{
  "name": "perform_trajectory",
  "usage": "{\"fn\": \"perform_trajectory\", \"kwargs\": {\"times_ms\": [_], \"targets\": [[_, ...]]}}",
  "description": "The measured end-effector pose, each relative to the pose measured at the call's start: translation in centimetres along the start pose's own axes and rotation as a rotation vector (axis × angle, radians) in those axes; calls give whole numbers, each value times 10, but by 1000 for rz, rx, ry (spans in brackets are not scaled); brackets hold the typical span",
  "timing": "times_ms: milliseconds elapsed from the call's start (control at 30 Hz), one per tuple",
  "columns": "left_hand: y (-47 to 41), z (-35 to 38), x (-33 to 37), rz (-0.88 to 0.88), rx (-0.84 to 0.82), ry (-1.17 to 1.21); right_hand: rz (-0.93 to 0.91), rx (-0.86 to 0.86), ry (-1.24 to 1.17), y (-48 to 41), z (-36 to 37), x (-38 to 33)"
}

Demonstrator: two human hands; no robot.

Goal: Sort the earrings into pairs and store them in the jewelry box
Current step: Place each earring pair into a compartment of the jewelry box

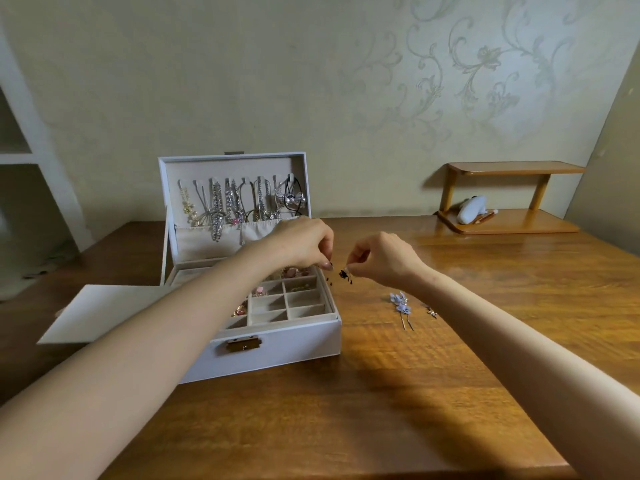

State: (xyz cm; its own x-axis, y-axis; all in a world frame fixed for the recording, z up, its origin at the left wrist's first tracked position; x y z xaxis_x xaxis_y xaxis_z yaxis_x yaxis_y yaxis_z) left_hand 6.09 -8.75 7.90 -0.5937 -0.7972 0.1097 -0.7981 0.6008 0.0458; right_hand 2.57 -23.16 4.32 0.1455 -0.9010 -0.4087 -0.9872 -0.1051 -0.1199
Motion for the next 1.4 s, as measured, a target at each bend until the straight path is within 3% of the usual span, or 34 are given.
{"fn": "perform_trajectory", "kwargs": {"times_ms": [200, 833, 1233, 1400], "targets": [[18, -12, -17, -12, 29, 2, -36, 45, -73, -4, 4, -25], [67, 20, -69, -115, -100, 93, -179, -14, -136, -10, 34, -75], [67, 15, -68, -123, -271, 16, -216, -73, -146, -11, 38, -80], [65, 12, -69, -155, -205, 24, -266, -120, -88, -13, 41, -78]]}}
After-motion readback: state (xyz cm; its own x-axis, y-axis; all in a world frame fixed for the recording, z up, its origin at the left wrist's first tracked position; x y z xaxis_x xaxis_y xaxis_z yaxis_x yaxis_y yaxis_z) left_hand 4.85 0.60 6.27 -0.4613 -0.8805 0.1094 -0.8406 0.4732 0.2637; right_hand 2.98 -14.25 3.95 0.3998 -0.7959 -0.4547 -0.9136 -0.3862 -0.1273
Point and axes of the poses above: each hand's wrist, its own y-axis away from the middle knuckle, its own z-axis out of the palm, x = y × z, the point moved 2 cm from there along -y, towards the middle knuckle, and after that the axes turned 10 degrees about -x, right-handed, at the moved point
